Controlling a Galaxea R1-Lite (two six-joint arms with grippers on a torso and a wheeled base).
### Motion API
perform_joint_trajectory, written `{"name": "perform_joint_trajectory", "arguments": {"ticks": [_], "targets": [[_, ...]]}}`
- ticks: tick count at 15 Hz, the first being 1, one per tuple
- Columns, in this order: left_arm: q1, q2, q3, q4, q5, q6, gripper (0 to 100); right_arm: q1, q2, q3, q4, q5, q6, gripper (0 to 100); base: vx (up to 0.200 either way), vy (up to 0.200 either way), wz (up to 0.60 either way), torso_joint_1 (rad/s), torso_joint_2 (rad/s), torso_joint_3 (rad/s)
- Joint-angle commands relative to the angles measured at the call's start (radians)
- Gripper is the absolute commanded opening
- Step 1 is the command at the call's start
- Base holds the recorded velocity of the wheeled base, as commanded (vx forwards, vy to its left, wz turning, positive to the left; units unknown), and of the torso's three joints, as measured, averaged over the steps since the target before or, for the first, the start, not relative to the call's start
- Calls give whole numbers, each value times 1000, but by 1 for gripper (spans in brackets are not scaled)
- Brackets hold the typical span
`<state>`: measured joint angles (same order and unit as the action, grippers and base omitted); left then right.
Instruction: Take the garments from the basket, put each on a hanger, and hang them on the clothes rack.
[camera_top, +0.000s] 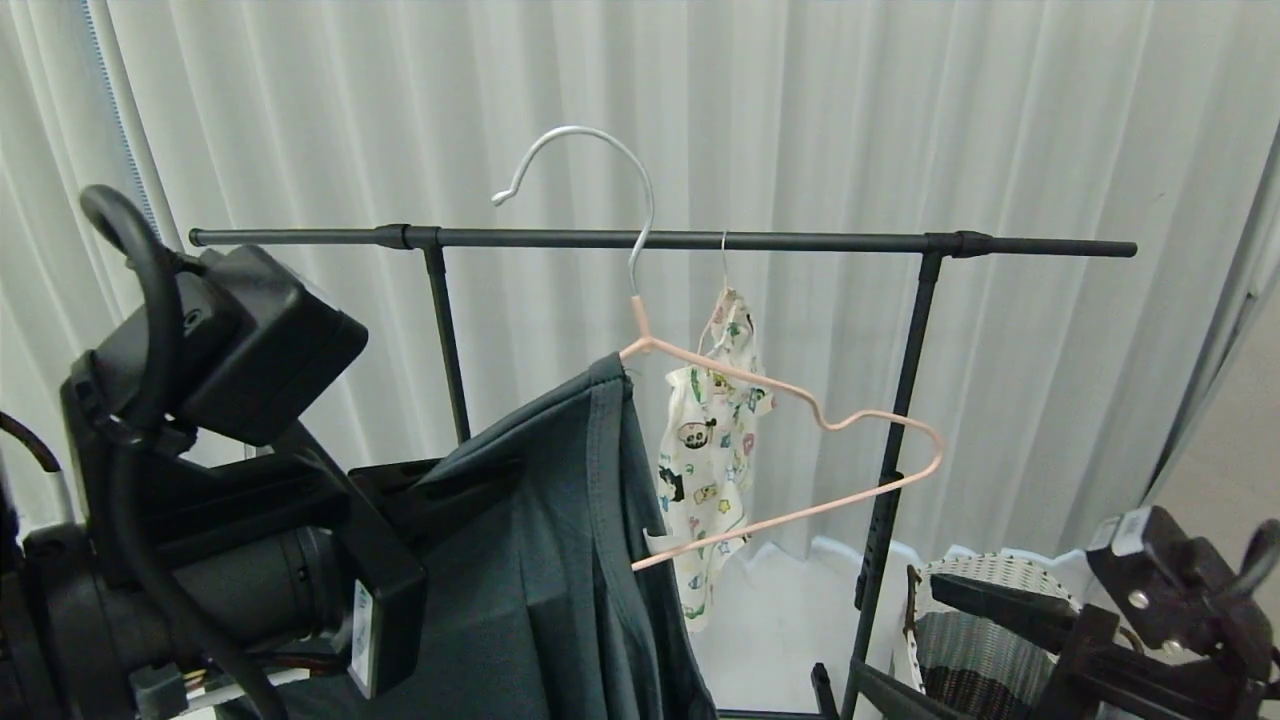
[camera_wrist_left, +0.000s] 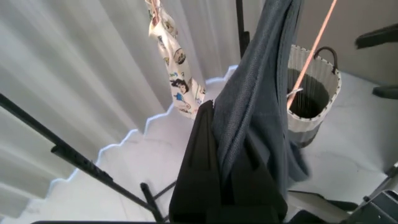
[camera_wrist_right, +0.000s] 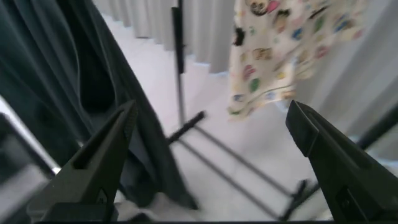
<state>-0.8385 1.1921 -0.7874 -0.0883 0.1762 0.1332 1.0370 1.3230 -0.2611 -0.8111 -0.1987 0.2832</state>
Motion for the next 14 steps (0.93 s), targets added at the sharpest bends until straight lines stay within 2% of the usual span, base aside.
{"name": "perform_joint_trajectory", "arguments": {"ticks": [1,3,7,11,14], "targets": [[-1,23,-7,-8,0,8,0,28,62,-118,109,50,100,100,0,0,0,0,0,0],[6,63,-16,-84,8,9,0,49,62,-125,122,90,136,100,0,0,0,0,0,0],[10,127,-16,-174,48,9,0,64,74,-129,122,94,136,100,0,0,0,0,0,0],[9,133,-50,-186,48,9,0,51,171,-178,122,93,136,100,0,0,0,0,0,0],[6,133,-59,-186,48,11,0,-9,275,-256,122,90,136,100,0,0,0,0,0,0]]}}
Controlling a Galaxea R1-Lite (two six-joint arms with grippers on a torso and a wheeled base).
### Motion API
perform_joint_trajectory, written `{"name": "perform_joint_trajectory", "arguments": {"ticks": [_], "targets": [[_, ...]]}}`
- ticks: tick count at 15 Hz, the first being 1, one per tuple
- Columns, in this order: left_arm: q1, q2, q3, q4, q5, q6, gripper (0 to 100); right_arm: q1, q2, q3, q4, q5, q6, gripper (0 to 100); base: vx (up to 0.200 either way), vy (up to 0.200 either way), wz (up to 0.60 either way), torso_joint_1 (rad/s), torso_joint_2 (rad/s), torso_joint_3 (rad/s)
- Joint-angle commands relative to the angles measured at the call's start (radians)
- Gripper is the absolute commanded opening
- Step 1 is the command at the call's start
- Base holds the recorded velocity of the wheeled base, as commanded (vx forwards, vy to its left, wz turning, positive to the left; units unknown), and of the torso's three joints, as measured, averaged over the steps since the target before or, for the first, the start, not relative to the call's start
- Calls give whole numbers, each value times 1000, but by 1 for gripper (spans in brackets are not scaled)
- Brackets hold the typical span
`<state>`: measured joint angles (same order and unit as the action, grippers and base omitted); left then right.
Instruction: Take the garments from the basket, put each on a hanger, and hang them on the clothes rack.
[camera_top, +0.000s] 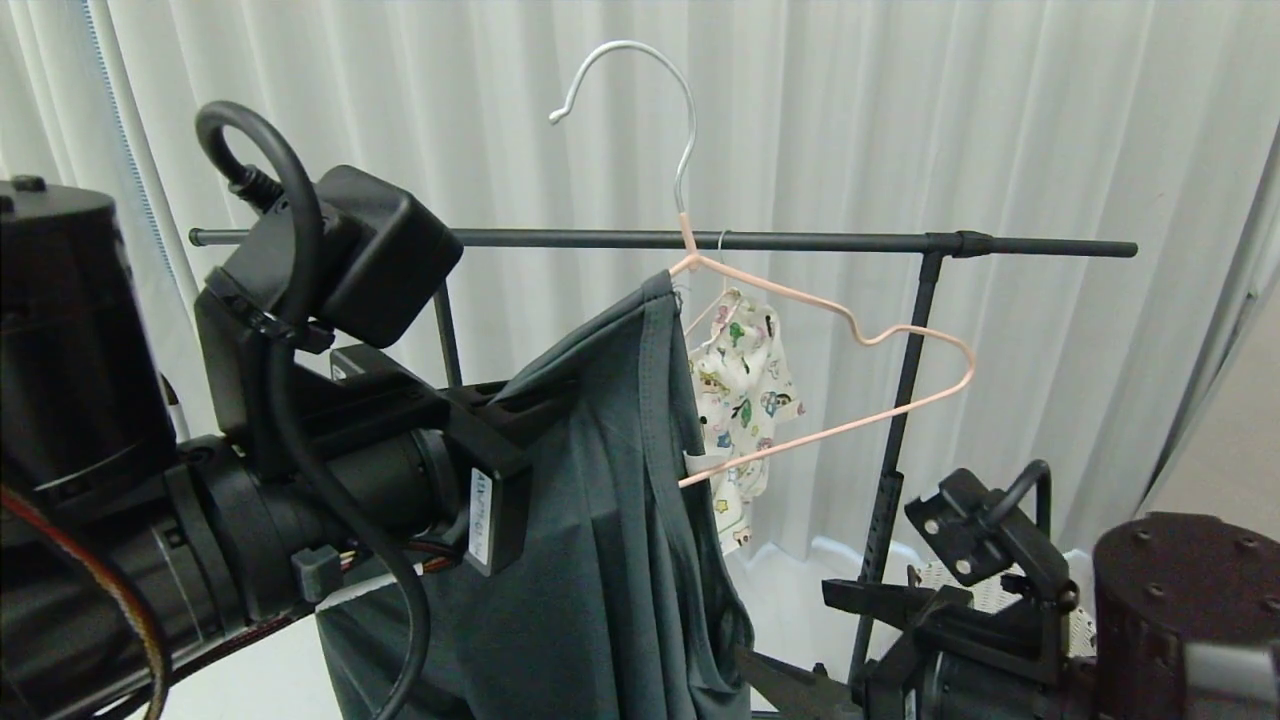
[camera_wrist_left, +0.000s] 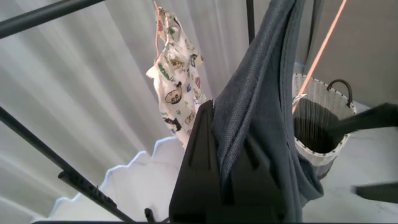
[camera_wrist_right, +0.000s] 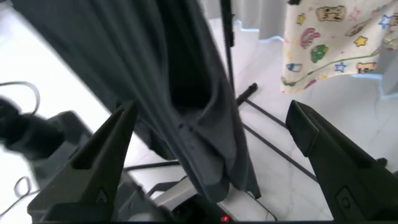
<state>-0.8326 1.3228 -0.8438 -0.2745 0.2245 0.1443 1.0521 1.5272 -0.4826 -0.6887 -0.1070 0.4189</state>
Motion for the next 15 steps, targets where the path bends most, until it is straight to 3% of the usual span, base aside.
{"name": "perform_joint_trajectory", "arguments": {"ticks": [1,5,9,13,15], "targets": [[0,3,-6,0,-1,0,0,-24,87,-42,0,-3,0,100,0,0,0,0,0,0],[-2,1,-11,0,-1,-2,0,-21,125,-39,2,-10,-6,100,0,0,0,0,0,0],[-2,-4,-4,0,29,-2,0,-50,119,38,29,-99,-48,100,0,0,0,0,0,0],[-2,-10,23,0,53,9,0,-210,67,133,34,-122,-184,100,0,0,0,0,0,0],[0,-22,104,-23,62,44,0,-330,39,144,29,-135,-246,100,0,0,0,0,0,0]]}}
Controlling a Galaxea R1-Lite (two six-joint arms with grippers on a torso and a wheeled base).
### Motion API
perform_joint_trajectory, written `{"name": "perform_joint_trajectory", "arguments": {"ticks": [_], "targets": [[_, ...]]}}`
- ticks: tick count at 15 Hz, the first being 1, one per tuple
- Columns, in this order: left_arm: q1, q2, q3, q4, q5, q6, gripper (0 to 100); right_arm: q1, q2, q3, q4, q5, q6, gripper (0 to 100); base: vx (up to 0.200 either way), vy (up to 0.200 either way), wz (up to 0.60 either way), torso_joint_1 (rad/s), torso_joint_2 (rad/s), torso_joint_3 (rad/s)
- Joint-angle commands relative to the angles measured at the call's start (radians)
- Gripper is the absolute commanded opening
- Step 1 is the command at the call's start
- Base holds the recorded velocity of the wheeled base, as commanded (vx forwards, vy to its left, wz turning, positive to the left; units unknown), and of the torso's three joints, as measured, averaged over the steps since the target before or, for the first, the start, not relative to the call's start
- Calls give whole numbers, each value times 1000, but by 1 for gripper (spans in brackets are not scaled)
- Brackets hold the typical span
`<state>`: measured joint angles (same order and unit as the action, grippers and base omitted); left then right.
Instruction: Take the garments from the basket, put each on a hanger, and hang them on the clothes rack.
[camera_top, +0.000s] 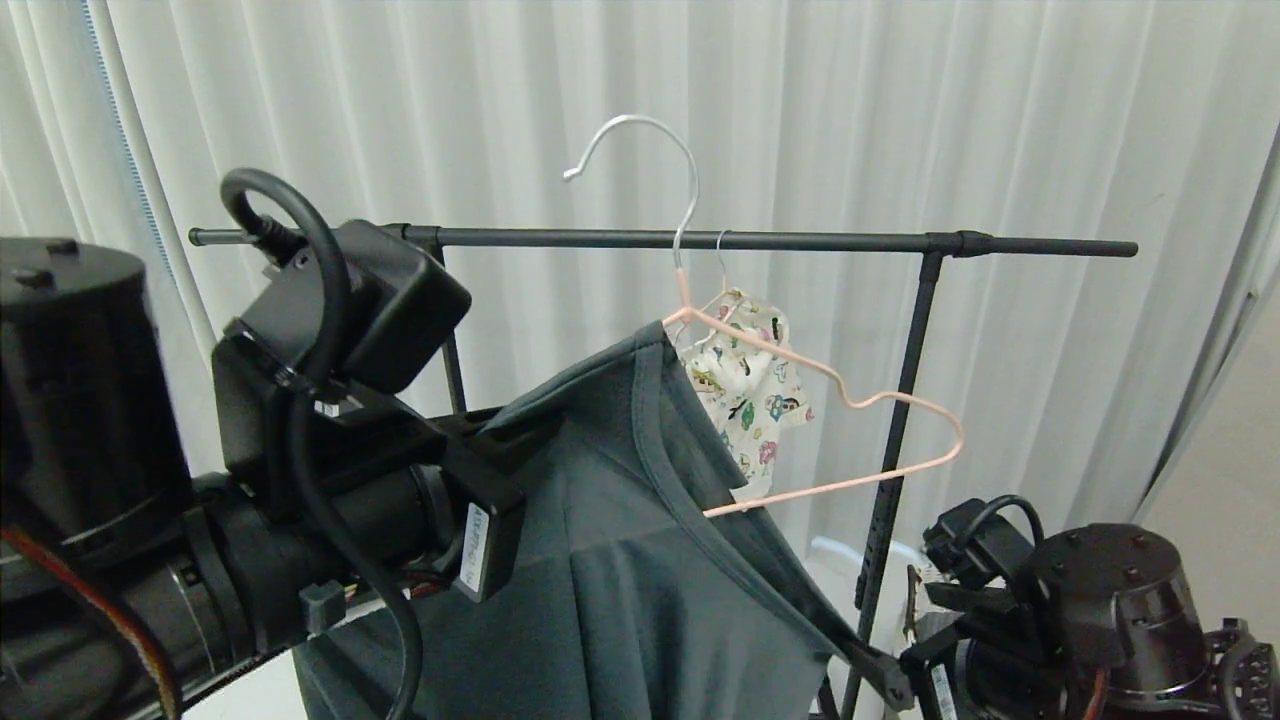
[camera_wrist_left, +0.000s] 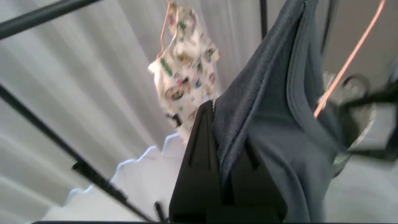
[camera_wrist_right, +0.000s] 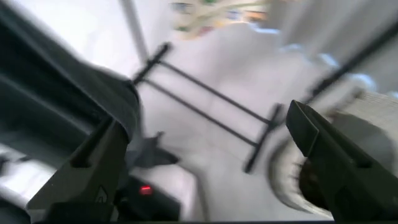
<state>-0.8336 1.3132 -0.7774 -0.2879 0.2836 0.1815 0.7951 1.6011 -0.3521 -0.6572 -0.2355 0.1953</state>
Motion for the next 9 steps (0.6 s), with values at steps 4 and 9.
{"name": "perform_joint_trajectory", "arguments": {"ticks": [4,9], "targets": [[7,-32,167,-91,5,61,0,-182,-44,15,-48,-8,-85,100,0,0,0,0,0,0],[8,-135,328,-99,3,99,0,-209,-44,7,-74,-4,-102,100,0,0,0,0,0,0]]}}
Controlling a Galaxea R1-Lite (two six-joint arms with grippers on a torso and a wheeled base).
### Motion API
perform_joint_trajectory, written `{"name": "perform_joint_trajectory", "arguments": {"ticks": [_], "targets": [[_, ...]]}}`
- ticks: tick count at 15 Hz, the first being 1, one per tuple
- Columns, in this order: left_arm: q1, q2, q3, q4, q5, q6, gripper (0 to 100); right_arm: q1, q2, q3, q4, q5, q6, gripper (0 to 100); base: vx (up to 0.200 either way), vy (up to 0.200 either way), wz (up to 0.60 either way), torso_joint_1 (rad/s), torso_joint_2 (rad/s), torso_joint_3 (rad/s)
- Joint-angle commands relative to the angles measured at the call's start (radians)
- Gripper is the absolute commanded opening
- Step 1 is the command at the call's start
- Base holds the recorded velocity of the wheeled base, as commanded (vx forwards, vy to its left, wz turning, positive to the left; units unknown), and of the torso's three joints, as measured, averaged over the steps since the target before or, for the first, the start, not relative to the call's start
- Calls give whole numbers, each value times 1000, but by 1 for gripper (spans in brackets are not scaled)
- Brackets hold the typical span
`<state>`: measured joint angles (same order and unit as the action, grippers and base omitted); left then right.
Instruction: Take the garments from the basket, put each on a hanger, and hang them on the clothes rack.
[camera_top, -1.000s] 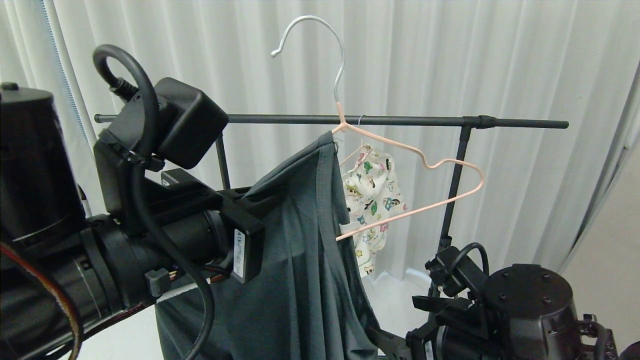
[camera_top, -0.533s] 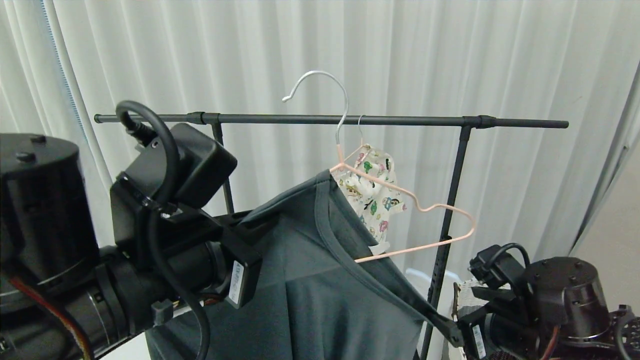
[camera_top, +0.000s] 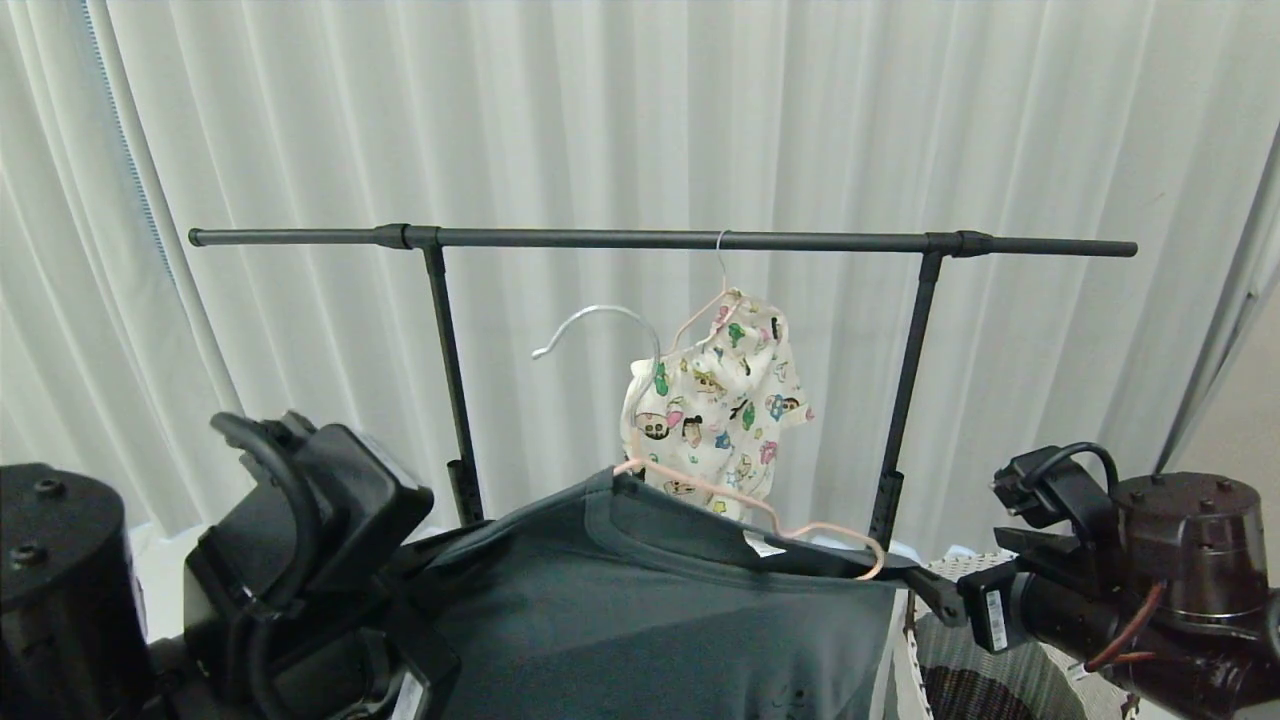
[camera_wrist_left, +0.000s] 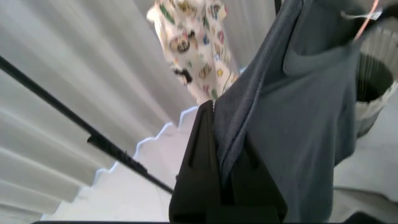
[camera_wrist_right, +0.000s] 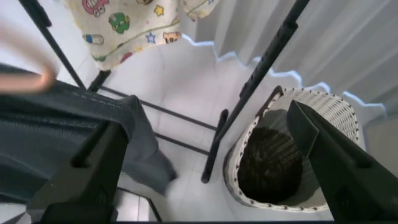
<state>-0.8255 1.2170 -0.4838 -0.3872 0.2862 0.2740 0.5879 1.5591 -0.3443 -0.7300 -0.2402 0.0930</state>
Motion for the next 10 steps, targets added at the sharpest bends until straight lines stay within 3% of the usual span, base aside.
{"name": "perform_joint_trajectory", "arguments": {"ticks": [1,3,6,10], "targets": [[-1,-45,54,1,1,37,0,-2,-2,-1,-16,4,-2,100,0,0,0,0,0,0],[0,-40,80,1,1,48,0,-2,-22,-2,-31,18,-10,100,0,0,0,0,0,0],[0,-28,116,1,1,48,0,-2,-83,-1,-31,111,-61,100,0,0,0,0,0,0],[16,-19,105,1,1,47,0,3,-116,2,-28,176,-87,100,0,0,0,0,0,0]]}}
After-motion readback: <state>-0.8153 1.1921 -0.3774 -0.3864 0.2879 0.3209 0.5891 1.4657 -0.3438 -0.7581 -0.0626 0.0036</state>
